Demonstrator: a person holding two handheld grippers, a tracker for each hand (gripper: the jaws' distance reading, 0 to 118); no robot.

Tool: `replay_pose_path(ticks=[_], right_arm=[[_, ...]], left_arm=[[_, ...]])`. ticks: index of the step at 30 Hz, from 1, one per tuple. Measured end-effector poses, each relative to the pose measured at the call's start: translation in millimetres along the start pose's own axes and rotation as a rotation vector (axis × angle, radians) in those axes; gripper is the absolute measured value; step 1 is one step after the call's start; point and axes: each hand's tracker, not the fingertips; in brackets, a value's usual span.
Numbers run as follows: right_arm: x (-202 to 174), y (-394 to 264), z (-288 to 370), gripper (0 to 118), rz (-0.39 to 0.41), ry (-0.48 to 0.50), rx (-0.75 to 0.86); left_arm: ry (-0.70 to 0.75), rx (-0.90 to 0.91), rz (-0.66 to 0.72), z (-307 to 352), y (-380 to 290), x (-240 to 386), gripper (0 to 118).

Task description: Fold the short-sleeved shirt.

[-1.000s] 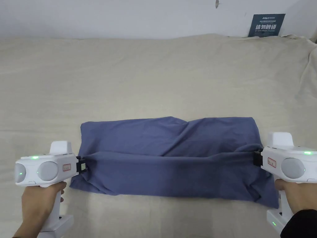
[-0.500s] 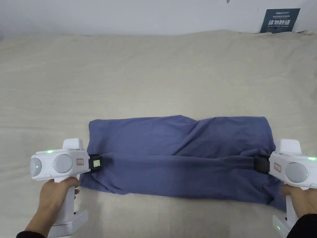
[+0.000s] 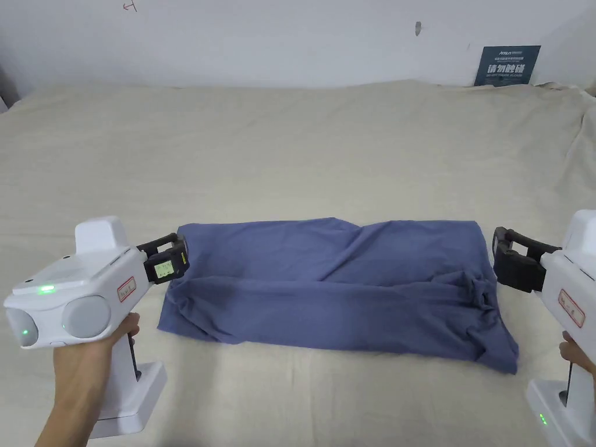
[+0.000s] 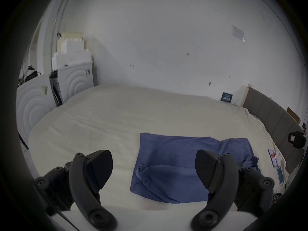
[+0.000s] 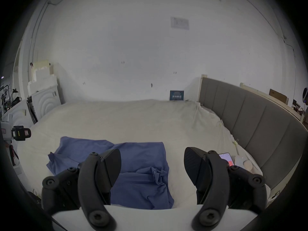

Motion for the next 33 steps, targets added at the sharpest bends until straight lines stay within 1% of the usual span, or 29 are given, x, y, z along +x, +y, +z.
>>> replay_pose_path(ticks=[1,2,3,4,5,6,7,8,9,13,15,17,18,24,25,27,28,30,31,33], right_arm=[[-0.6,-2.4,10.1,80,0.0,0.001,0.016],[0.5,-5.7,16.6,75,0.002,-0.002,0.028],[0.6,-8.4,23.8,69,0.006,-0.007,0.038],[0.3,-11.3,31.3,60,0.013,-0.01,0.045],[1.0,-14.4,37.4,45,0.012,-0.012,0.051],[1.8,-17.3,41.2,31,0.012,-0.012,0.058],[2.3,-20.1,46.0,13,0.012,-0.014,0.067],[3.0,-23.3,49.8,0,0.012,-0.02,0.079],[3.2,-26.1,52.6,0,0.017,-0.026,0.09],[7.4,-32.6,54.4,0,0.012,-0.008,0.087],[5.4,-32.1,52.9,0,0.019,-0.006,0.082],[7.9,-30.6,50.7,0,0.009,0.005,0.079],[-0.5,-28.0,54.3,0,0.003,0.007,0.081],[-2.5,-28.2,47.7,0,0.002,0.009,0.07],[-2.4,-29.3,45.9,0,0.001,0.008,0.066],[1.6,-31.7,37.9,0,-0.001,0.004,0.053],[2.0,-33.2,35.7,0,-0.002,0.0,0.048],[1.9,-35.6,30.6,0,-0.003,-0.009,0.035],[2.4,-36.8,27.3,0,-0.004,-0.012,0.025],[3.4,-39.5,21.3,0,-0.006,-0.017,0.012]], left_arm=[[0.001,0.006,0.001,9.1,-3.6,1.6,98],[-0.002,0.019,-0.003,17.1,-7.7,2.1,91],[-0.007,0.031,-0.008,24.0,-11.4,2.5,77],[-0.012,0.041,-0.011,25.5,-14.2,-2.0,65],[-0.017,0.051,-0.016,30.8,-18.6,-2.3,49],[-0.03,0.057,-0.014,36.9,-23.1,-2.8,29],[-0.047,0.069,-0.006,42.3,-27.7,-3.6,17],[-0.059,0.075,0.005,47.6,-31.9,-3.5,8],[-0.07,0.08,0.013,51.6,-35.2,-3.8,0],[-0.061,0.102,0.013,60.5,-44.9,-2.4,0],[-0.065,0.086,0.006,57.6,-42.3,-3.7,0],[-0.058,0.061,0.014,53.4,-38.9,-3.3,0],[-0.06,0.047,0.016,49.7,-37.4,-5.5,0],[-0.059,-0.139,0.036,-1.7,-33.0,-19.2,0],[-0.056,-0.199,0.039,-14.4,-32.8,-22.1,0],[-0.033,-0.247,0.045,-35.6,-35.2,-26.3,0],[-0.022,-0.3,0.059,-48.1,-36.8,-28.8,0],[-0.017,-0.393,0.089,-71.1,-39.6,-33.1,12],[-0.003,-0.412,0.099,-81.3,-42.0,-34.9,20],[0.025,-0.454,0.102,-98.7,-47.9,-37.7,64]])
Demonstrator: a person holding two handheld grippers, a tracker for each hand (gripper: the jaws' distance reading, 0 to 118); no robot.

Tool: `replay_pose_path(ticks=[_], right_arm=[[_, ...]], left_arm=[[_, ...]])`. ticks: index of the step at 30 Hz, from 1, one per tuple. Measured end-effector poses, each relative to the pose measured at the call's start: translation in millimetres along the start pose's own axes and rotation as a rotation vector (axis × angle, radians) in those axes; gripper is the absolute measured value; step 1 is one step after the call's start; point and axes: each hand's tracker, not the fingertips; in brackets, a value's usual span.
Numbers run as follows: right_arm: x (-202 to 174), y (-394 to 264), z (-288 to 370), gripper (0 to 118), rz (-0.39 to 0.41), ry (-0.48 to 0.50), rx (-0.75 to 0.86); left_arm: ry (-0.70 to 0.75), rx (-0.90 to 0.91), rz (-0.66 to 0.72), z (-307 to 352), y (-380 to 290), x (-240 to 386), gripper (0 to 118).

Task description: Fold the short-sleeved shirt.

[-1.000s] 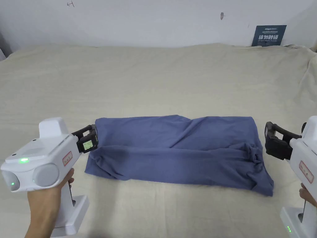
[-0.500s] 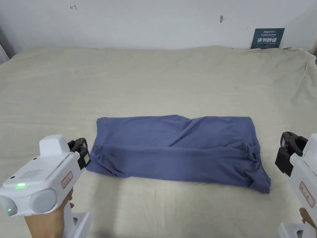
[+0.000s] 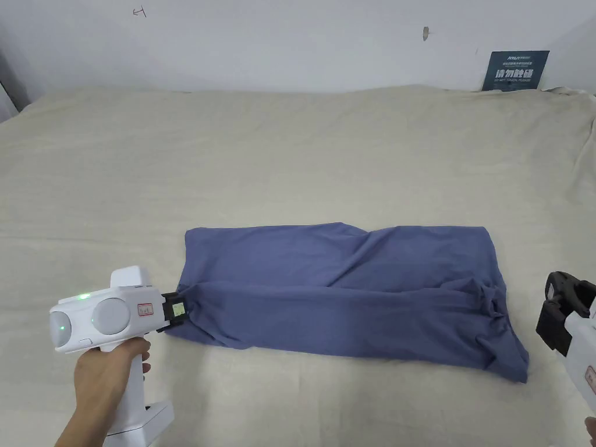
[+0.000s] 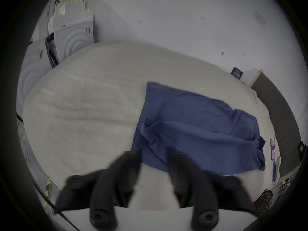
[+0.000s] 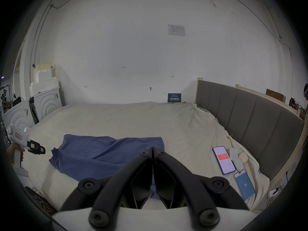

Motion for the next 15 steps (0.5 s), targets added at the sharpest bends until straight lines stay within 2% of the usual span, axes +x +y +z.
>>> replay_pose_path(ticks=[1,2,7,8,9,10,11,13,15], right_arm=[[-0.4,-0.8,-3.5,0,-0.001,-0.005,-0.009],[-0.3,-2.0,-7.1,0,-0.003,-0.008,-0.015],[-1.1,-6.9,-22.3,0,-0.009,-0.019,-0.049],[-1.8,-7.8,-24.1,0,-0.009,-0.02,-0.056],[-4.1,-7.5,-24.2,0,-0.009,-0.022,-0.062],[-5.6,-8.4,-24.8,0,-0.009,-0.025,-0.065],[-6.2,-9.4,-25.9,0,-0.012,-0.027,-0.069],[-3.1,-12.8,-29.4,0,-0.021,-0.028,-0.08],[-2.0,-15.2,-32.8,0,-0.028,-0.029,-0.091]], left_arm=[[0.02,-0.025,0.003,-9.6,0.9,0.1,78],[0.039,-0.043,0.004,-19.7,1.2,-0.5,87],[0.084,-0.1,-0.001,-51.0,-4.4,-3.8,88],[0.088,-0.11,0.003,-56.1,-6.0,-4.2,84],[0.093,-0.119,0.006,-61.0,-7.7,-4.4,76],[0.098,-0.132,0.009,-65.1,-9.8,-4.4,61],[0.102,-0.139,0.015,-71.7,-12.9,-6.9,52],[0.115,-0.129,-0.001,-72.7,-19.1,-4.5,49],[0.118,-0.121,-0.042,-67.7,-20.9,-0.2,38]])
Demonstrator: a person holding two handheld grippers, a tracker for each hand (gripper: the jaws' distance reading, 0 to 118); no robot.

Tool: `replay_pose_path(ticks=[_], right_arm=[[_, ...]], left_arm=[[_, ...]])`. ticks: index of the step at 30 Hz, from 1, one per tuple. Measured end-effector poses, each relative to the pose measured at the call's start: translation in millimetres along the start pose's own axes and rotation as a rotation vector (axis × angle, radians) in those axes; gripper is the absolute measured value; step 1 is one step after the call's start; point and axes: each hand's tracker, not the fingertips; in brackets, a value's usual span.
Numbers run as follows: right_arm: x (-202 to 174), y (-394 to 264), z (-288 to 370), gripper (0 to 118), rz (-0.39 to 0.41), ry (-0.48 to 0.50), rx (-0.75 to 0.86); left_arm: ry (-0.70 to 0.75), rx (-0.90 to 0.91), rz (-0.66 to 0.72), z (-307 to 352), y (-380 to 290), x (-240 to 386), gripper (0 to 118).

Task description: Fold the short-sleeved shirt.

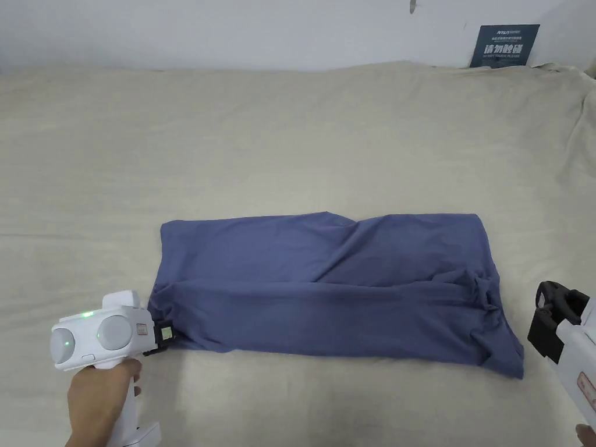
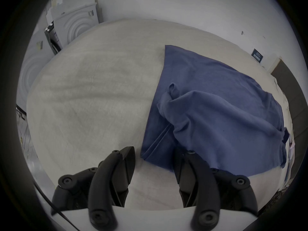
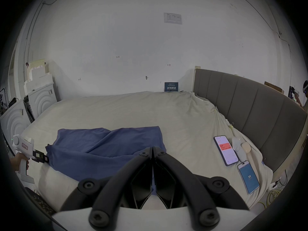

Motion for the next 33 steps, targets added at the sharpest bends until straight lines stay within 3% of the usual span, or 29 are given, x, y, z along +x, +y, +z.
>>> replay_pose_path(ticks=[2,5,10,12,13,14,15,16,19,22,25,27,28,33], right_arm=[[0.6,-2.5,-3.6,0,0.002,-0.003,-0.013],[4.0,-6.7,-11.7,0,-0.011,-0.006,-0.043],[22.2,-20.9,-43.3,2,-0.04,-0.023,-0.166],[28.3,-29.2,-61.4,22,-0.049,-0.027,-0.246],[30.3,-34.5,-69.8,41,-0.043,-0.038,-0.257],[32.3,-40.7,-78.6,69,-0.041,-0.043,-0.277],[34.2,-46.1,-87.0,81,-0.045,-0.032,-0.325],[36.4,-51.5,-96.3,84,-0.047,-0.024,-0.371],[36.8,-67.1,-113.7,83,-0.063,-0.039,-0.415],[30.5,-76.0,-120.3,74,-0.068,-0.016,-0.461],[25.4,-84.0,-125.5,48,-0.076,-0.006,-0.475],[21.8,-85.6,-123.6,14,-0.094,0.012,-0.483],[21.3,-87.0,-125.2,4,-0.1,0.016,-0.486],[23.9,-80.2,-111.1,4,-0.113,0.04,-0.449]], left_arm=[[-0.008,0.014,-0.021,2.2,-1.7,2.2,30],[-0.062,0.007,-0.036,2.1,-0.9,2.0,7],[-0.138,0.078,-0.006,25.9,6.1,-8.6,3],[-0.16,0.088,0.001,35.9,9.4,-12.8,2],[-0.164,0.093,-0.005,40.3,10.9,-14.2,2],[-0.167,0.103,-0.011,43.5,12.4,-15.0,2],[-0.168,0.106,-0.015,45.3,13.9,-15.7,2],[-0.173,0.108,-0.02,50.8,14.4,-13.9,2],[-0.181,0.112,-0.029,53.5,16.3,-13.4,2],[-0.183,0.111,-0.034,55.4,15.7,-10.9,2],[-0.181,0.101,-0.038,51.8,14.6,-10.5,2],[-0.177,0.093,-0.037,50.4,12.5,-10.4,2],[-0.178,0.089,-0.036,46.1,12.4,-11.3,2],[-0.182,0.084,-0.003,41.2,7.4,-18.2,2]])
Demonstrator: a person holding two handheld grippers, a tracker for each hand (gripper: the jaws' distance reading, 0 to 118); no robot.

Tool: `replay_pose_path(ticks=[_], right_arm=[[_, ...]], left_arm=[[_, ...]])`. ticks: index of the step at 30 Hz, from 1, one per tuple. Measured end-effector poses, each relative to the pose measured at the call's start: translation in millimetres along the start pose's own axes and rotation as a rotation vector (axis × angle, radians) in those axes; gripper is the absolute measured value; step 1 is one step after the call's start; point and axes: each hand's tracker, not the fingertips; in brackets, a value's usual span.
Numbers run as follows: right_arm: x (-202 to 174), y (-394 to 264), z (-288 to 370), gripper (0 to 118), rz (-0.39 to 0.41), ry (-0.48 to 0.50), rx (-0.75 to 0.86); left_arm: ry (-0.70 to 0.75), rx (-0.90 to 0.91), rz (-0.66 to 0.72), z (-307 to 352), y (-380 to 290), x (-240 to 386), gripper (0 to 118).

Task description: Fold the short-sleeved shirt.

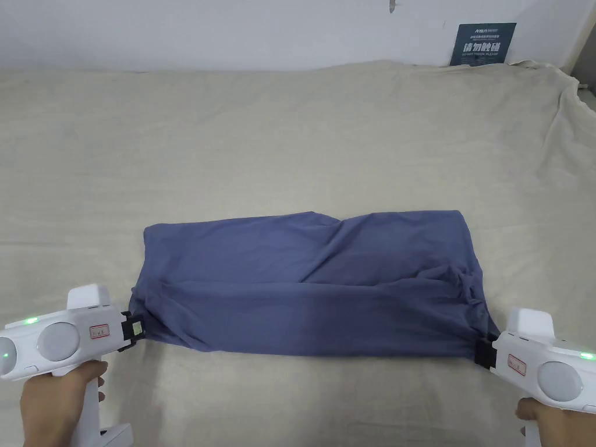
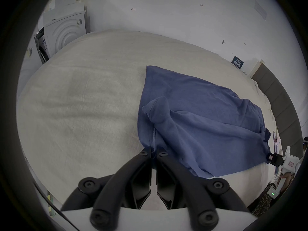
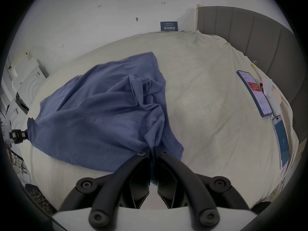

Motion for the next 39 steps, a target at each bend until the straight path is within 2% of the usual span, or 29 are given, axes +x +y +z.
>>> replay_pose_path(ticks=[4,5,12,17,23,28,34,36,37,38,39], right_arm=[[3.3,2.2,32.4,3,0.061,-0.007,0.05],[14.2,2.0,34.0,3,0.066,-0.003,0.057],[39.9,-17.9,86.9,3,0.055,-0.017,0.098],[48.3,-44.1,110.3,3,0.066,-0.026,0.06],[50.6,-67.0,86.4,3,0.063,-0.044,-0.038],[64.9,-74.9,41.0,3,0.035,-0.084,-0.162],[43.6,-68.8,49.4,4,0.055,-0.11,-0.175],[43.0,-65.7,55.7,12,0.056,-0.113,-0.157],[35.8,-62.0,67.2,28,0.052,-0.12,-0.143],[33.1,-56.8,76.1,60,0.052,-0.125,-0.098],[31.0,-51.5,84.4,77,0.057,-0.119,-0.058]], left_arm=[[-0.017,0.001,0.038,6.3,-6.6,-8.0,2],[-0.03,0.005,0.047,10.2,-9.4,-10.7,2],[-0.049,0.011,0.042,50.4,-38.2,-22.6,2],[-0.049,-0.032,0.015,73.2,-76.0,-36.9,2],[-0.029,-0.087,0.053,53.5,-99.2,-53.0,2],[0.019,-0.137,0.02,25.8,-105.5,-48.6,2],[0.059,-0.152,0.013,29.1,-98.1,-38.0,3],[0.054,-0.154,0.032,31.9,-93.8,-36.3,21],[0.06,-0.155,0.056,34.5,-90.8,-34.5,39],[0.06,-0.151,0.064,38.6,-87.3,-31.8,71],[0.046,-0.128,0.072,48.1,-84.5,-26.4,90]])
